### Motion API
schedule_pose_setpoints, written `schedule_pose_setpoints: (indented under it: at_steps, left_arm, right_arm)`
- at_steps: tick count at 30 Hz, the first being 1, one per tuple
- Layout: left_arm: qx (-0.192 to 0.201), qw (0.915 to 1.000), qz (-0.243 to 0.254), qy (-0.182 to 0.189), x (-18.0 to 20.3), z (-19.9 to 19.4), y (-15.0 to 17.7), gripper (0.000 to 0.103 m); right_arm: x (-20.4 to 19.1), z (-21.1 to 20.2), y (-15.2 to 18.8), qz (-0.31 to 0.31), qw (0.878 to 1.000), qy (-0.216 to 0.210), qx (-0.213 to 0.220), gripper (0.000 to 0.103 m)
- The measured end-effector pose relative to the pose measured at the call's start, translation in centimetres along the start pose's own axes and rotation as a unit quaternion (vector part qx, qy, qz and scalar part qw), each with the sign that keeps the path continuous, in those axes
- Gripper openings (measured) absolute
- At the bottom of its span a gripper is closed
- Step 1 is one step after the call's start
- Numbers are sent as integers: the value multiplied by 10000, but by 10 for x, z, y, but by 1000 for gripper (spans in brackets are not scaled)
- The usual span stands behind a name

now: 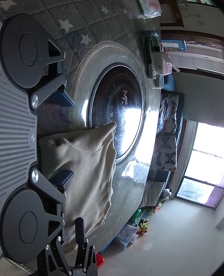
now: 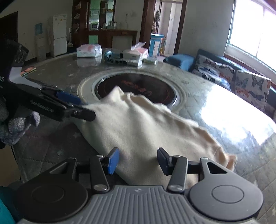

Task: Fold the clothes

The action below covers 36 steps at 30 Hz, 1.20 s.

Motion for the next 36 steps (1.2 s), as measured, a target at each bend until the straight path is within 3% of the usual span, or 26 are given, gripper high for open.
schedule_pose_setpoints:
  at_steps: [8, 23, 29, 36]
  left_arm:
    - [4, 10000, 5, -88, -4, -1, 0, 83]
    - [194, 9998, 31, -82, 3, -7, -12, 83]
    - [14, 9998, 184, -77, 8, 2, -5, 83]
    - [-41, 9997, 227, -88, 6, 3, -2, 86]
  right_arm:
    - [7, -16, -1, 69, 9998, 130, 142, 50]
    - [59, -37, 37, 1063, 9906, 866, 51, 50]
    - [71, -32, 54, 1522, 9855, 757, -1, 52]
    - [71, -36, 52, 1459, 9864, 760, -1, 52]
Point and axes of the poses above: each gripper's, at about its wrist camera, not at the fingertips, and z roughly the way its jaws point, x to its right, y to its underside, the point moved 3 cm from there along z, roughly the way its jaws point, and after that the axes turned 1 degree about -z, right-handed, at the moved point
